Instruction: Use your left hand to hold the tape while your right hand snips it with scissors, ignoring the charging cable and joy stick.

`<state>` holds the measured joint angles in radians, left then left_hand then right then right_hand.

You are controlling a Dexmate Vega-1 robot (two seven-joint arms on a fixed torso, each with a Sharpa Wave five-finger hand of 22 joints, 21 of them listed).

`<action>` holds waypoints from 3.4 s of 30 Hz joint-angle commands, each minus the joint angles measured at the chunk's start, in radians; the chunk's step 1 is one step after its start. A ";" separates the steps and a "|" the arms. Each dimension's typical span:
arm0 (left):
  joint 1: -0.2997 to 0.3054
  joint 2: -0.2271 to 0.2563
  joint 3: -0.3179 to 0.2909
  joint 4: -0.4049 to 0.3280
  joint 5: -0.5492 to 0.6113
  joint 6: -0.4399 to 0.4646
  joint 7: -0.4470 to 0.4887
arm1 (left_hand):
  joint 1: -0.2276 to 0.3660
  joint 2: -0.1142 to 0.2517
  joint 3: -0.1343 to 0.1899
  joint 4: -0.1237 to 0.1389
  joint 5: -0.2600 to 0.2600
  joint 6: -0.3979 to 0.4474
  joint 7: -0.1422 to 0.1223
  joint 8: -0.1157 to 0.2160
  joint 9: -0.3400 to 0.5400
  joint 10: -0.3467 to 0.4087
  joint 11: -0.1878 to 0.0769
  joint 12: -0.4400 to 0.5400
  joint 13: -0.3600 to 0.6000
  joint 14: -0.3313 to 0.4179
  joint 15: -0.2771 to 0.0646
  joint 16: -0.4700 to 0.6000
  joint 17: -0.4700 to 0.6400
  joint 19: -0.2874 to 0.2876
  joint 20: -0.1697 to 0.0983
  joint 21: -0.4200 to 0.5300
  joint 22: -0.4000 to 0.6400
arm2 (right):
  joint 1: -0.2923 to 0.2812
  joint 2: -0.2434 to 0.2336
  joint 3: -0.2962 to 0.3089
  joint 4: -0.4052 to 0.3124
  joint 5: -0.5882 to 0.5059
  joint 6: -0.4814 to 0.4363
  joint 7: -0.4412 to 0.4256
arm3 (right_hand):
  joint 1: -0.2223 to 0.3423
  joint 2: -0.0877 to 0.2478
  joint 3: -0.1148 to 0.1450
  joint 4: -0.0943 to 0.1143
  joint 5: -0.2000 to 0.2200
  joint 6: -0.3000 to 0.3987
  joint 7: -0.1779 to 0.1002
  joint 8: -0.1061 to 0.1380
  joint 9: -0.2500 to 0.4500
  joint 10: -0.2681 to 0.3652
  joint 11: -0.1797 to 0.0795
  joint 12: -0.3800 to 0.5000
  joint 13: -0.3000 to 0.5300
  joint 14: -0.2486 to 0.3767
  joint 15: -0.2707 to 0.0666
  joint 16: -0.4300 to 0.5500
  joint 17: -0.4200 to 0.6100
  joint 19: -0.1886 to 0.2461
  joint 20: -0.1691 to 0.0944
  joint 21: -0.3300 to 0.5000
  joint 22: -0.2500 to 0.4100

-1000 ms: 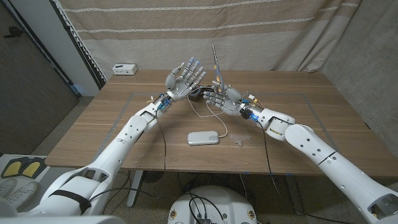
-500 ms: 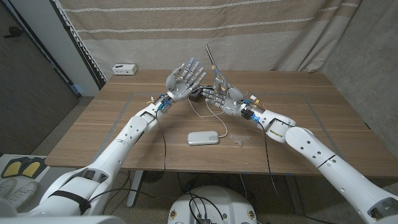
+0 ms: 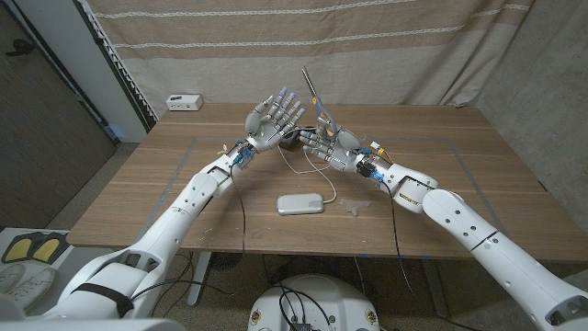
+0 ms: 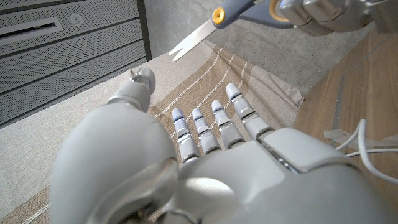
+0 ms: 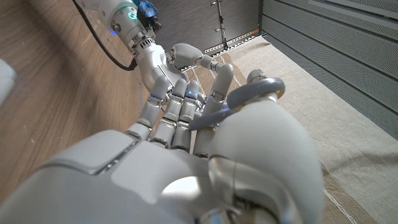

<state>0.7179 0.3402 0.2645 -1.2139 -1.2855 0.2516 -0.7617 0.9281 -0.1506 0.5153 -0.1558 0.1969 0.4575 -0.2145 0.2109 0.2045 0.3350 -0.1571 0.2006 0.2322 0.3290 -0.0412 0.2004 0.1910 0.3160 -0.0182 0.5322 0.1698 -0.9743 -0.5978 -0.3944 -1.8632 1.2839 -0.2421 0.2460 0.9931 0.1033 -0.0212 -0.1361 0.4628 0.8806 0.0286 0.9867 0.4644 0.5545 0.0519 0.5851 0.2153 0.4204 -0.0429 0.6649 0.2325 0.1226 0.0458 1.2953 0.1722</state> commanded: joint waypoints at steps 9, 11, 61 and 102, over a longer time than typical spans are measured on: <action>0.017 0.008 0.000 -0.023 -0.003 -0.002 0.008 | 0.003 0.012 -0.002 0.002 0.003 0.009 0.000 0.004 0.001 0.008 0.001 0.010 -0.003 0.006 -0.127 0.005 0.003 0.006 -0.002 -0.005 0.004 | -0.021 0.010 0.007 -0.014 0.051 -0.024 -0.038 | 0.015 0.025 0.004 0.016 -0.012 -0.018 -0.010 0.069 -0.010 0.300 -0.123 0.156 0.098 0.109 -0.144 0.027 0.032 0.042 -0.014 -0.032 0.002; 0.020 0.009 0.000 -0.027 -0.005 -0.001 0.011 | 0.004 0.013 -0.002 0.003 0.003 0.011 0.000 0.004 0.001 0.009 0.001 0.010 -0.004 0.006 -0.127 0.005 0.003 0.006 -0.002 -0.007 0.004 | -0.018 0.011 0.004 -0.007 0.051 -0.022 -0.014 | 0.007 0.023 -0.001 0.021 -0.015 0.000 -0.016 0.069 -0.025 0.301 -0.117 0.173 0.119 0.118 -0.151 0.034 0.044 0.041 -0.021 -0.037 0.003; 0.035 0.023 0.008 -0.050 -0.008 0.004 0.026 | 0.009 0.023 0.001 0.004 0.000 0.037 -0.002 0.005 -0.001 0.009 -0.002 0.010 -0.015 0.011 -0.129 0.005 0.004 0.010 -0.002 -0.032 0.006 | -0.070 0.092 0.026 0.004 0.092 0.064 0.017 | 0.093 0.036 -0.016 0.010 -0.009 -0.034 -0.075 -0.065 -0.102 0.137 -0.218 0.644 0.677 0.103 -0.179 0.172 0.250 -0.091 0.014 -0.154 0.012; 0.059 0.037 0.016 -0.095 -0.014 0.009 0.053 | 0.009 0.027 0.003 0.006 -0.002 0.053 -0.002 0.004 -0.001 0.008 -0.004 0.010 -0.020 0.011 -0.130 0.004 0.004 0.012 -0.004 -0.050 0.007 | -0.045 0.093 0.010 0.054 0.034 0.105 0.188 | -0.026 -0.029 -0.127 0.070 0.080 -0.218 -0.079 -0.113 -0.073 -0.411 -0.047 0.251 0.377 -0.357 -0.012 -0.147 0.146 -0.244 0.131 -0.320 0.008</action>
<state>0.7685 0.3755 0.2788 -1.3004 -1.2945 0.2629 -0.7157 0.9360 -0.1322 0.5154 -0.1558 0.1969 0.5020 -0.2162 0.2109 0.1998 0.3349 -0.1571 0.2054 0.2090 0.3288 -0.0412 0.2004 0.1930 0.3214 -0.0235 0.4839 0.1748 -1.0251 -0.4924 -0.3815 -1.8101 1.3539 -0.1540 0.4038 0.9756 0.0793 -0.1370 -0.0655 0.5335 0.6645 -0.0561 0.8734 0.3872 0.1477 0.0000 0.8462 0.5997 0.0738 -0.0344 0.5243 0.3805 -0.1182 0.1680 0.9832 0.1766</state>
